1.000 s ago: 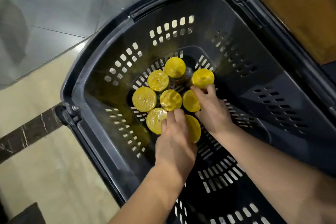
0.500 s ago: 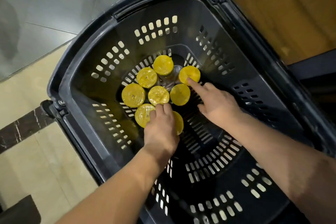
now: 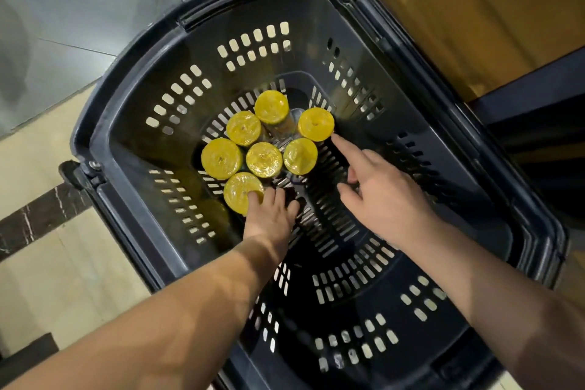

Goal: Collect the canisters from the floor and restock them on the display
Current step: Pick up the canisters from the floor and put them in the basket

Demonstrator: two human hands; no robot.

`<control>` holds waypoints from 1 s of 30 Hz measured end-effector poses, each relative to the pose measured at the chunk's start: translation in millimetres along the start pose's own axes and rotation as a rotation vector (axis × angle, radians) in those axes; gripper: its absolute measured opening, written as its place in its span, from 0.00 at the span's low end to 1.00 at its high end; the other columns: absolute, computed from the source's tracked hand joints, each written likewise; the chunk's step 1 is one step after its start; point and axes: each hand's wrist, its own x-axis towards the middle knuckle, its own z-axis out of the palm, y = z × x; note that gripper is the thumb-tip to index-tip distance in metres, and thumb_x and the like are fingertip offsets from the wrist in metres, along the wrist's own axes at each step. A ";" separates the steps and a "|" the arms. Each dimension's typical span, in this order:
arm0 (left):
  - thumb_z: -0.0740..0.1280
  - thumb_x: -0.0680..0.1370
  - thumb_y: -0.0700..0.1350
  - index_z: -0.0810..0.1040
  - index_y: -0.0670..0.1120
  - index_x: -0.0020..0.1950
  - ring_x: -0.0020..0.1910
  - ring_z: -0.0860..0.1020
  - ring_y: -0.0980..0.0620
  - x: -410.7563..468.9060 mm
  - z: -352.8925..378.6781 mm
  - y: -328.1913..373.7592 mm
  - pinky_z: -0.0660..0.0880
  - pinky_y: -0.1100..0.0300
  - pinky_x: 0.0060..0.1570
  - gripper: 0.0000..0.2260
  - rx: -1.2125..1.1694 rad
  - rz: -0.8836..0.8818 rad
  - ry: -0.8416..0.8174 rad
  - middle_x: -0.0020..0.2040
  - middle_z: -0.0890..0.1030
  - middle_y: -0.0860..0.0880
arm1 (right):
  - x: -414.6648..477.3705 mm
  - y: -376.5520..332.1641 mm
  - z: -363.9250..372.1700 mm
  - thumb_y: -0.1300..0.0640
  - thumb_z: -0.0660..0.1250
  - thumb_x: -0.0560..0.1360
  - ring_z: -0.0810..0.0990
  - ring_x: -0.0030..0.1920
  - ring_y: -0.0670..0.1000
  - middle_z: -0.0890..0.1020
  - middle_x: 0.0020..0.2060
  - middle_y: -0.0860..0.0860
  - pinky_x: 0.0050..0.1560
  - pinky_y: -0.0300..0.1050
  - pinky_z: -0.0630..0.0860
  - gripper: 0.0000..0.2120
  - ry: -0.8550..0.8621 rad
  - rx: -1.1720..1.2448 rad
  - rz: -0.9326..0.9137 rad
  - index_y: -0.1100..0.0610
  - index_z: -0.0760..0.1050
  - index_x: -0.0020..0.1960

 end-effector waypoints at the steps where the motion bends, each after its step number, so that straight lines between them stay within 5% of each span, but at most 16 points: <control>1: 0.68 0.76 0.47 0.60 0.49 0.71 0.68 0.63 0.41 0.2 0.7 0.5 0.63 0.42 0.67 0.27 0.031 0.014 -0.016 0.67 0.64 0.42 | -3.5 -0.5 0.8 0.51 0.64 0.81 0.77 0.45 0.51 0.72 0.52 0.45 0.44 0.50 0.75 0.35 0.003 0.002 0.002 0.40 0.51 0.81; 7: 0.67 0.79 0.45 0.58 0.47 0.78 0.72 0.61 0.42 -12.4 -6.7 -8.7 0.67 0.50 0.65 0.30 -0.005 0.077 -0.096 0.71 0.62 0.42 | -27.3 -3.8 -9.5 0.50 0.64 0.81 0.72 0.39 0.40 0.72 0.50 0.41 0.39 0.37 0.68 0.31 -0.002 0.044 0.037 0.42 0.55 0.80; 10: 0.68 0.78 0.43 0.61 0.47 0.76 0.72 0.63 0.43 -37.2 -24.2 -23.7 0.70 0.51 0.67 0.29 -0.091 0.088 -0.029 0.73 0.63 0.43 | -46.1 -14.0 -30.9 0.49 0.66 0.80 0.76 0.48 0.41 0.74 0.56 0.42 0.53 0.48 0.78 0.27 0.024 0.123 0.044 0.45 0.62 0.77; 14: 0.71 0.76 0.49 0.62 0.47 0.75 0.71 0.64 0.42 -87.8 -73.7 -50.1 0.71 0.50 0.66 0.31 -0.219 0.084 0.073 0.72 0.64 0.44 | -78.6 -34.2 -82.8 0.47 0.66 0.80 0.76 0.60 0.45 0.74 0.61 0.42 0.61 0.49 0.75 0.26 0.082 0.134 0.027 0.45 0.64 0.76; 21: 0.72 0.75 0.53 0.72 0.50 0.72 0.70 0.68 0.44 -232.2 -205.8 -91.6 0.69 0.47 0.69 0.27 -0.466 0.142 0.560 0.71 0.71 0.49 | -163.3 -103.9 -219.4 0.43 0.67 0.79 0.74 0.62 0.46 0.72 0.64 0.40 0.62 0.49 0.74 0.24 0.213 0.095 0.015 0.40 0.67 0.73; 30: 0.74 0.72 0.55 0.74 0.48 0.70 0.69 0.69 0.42 -472.4 -409.5 -130.9 0.71 0.45 0.67 0.28 -0.290 0.355 1.006 0.69 0.73 0.45 | -308.8 -225.4 -450.9 0.45 0.72 0.74 0.74 0.64 0.58 0.75 0.64 0.52 0.61 0.57 0.74 0.26 0.449 -0.255 -0.054 0.50 0.72 0.70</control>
